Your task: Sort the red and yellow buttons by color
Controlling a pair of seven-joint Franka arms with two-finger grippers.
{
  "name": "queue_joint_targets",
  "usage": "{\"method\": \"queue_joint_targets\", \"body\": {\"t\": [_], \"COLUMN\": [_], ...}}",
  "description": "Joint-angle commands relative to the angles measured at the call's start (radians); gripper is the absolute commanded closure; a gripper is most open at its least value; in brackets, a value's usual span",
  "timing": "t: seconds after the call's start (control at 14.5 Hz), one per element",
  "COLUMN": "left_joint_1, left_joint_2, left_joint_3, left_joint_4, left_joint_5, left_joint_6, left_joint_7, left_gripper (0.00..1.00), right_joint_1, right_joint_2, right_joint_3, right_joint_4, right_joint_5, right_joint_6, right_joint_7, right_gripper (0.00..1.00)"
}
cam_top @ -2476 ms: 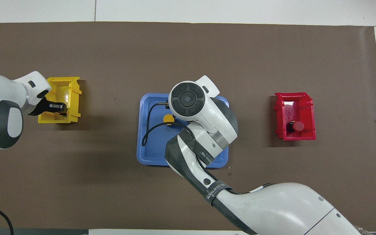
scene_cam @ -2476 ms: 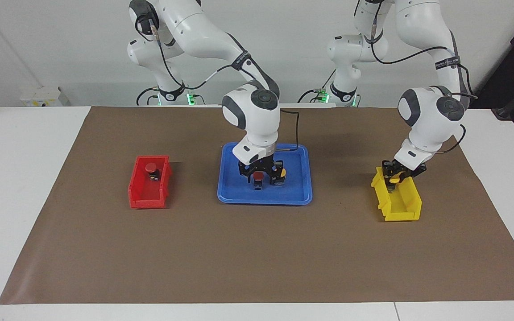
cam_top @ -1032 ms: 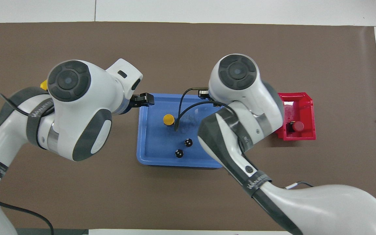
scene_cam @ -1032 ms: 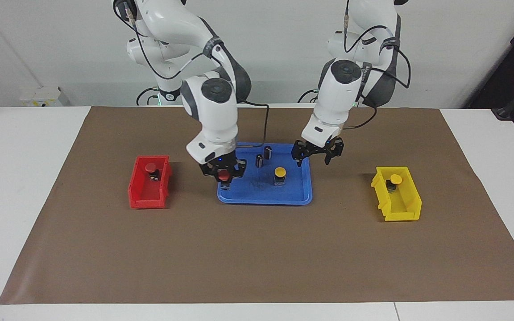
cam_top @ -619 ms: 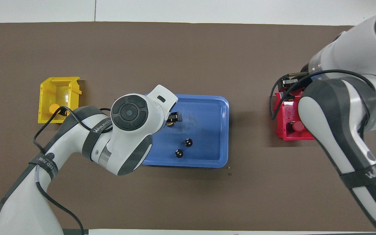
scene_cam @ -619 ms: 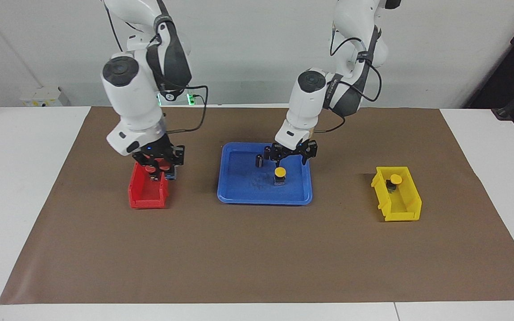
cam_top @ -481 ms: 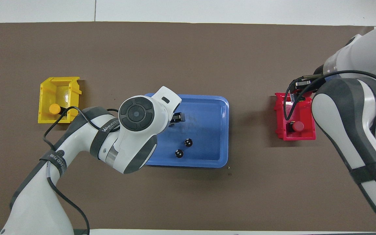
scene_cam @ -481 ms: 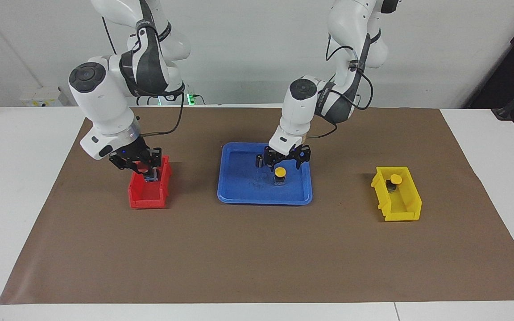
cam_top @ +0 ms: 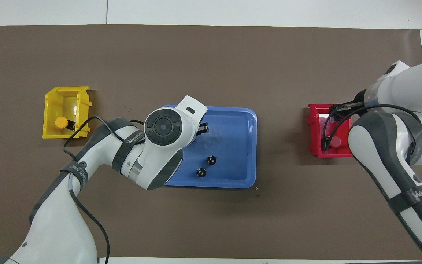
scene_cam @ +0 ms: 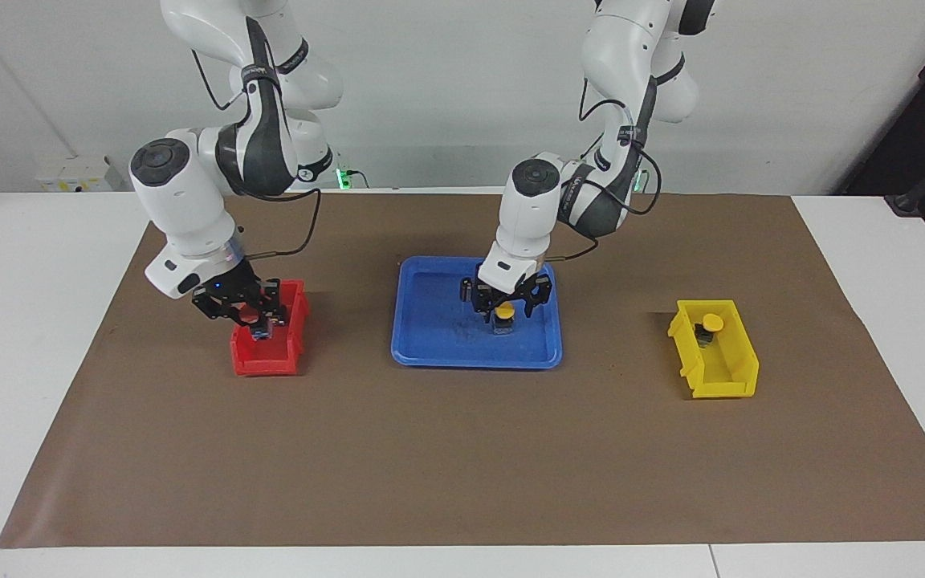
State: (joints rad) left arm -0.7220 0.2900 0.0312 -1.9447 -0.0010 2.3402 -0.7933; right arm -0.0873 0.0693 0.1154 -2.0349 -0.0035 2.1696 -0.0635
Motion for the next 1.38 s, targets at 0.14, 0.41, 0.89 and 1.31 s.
{"method": "queue_joint_targets", "body": {"t": [0.14, 0.41, 0.89, 1.31], "left_joint_1": [-0.01, 0.143, 0.538, 0.604], "left_joint_2": [0.001, -0.073, -0.088, -0.046], "left_joint_3": [0.022, 0.024, 0.024, 0.024], "left_joint_4": [0.125, 0.265, 0.247, 0.199], "left_joint_5": [0.03, 0.03, 0.023, 0.027], "left_joint_6": [-0.168, -0.444, -0.324, -0.197], "left_joint_7": [-0.031, 0.205, 0.715, 0.85], "left_gripper": [0.99, 0.99, 0.99, 0.99], "right_joint_1": [-0.017, -0.023, -0.023, -0.026], "right_joint_2": [-0.033, -0.028, 0.04, 0.04], "right_joint_3": [0.012, 0.013, 0.013, 0.012], "right_joint_4": [-0.119, -0.179, -0.189, -0.182], "right_joint_5": [0.019, 0.019, 0.019, 0.017], "right_joint_6": [0.13, 0.219, 0.286, 0.271], "right_joint_7": [-0.021, -0.022, -0.024, -0.025], "right_gripper": [0.74, 0.75, 0.74, 0.27]}}
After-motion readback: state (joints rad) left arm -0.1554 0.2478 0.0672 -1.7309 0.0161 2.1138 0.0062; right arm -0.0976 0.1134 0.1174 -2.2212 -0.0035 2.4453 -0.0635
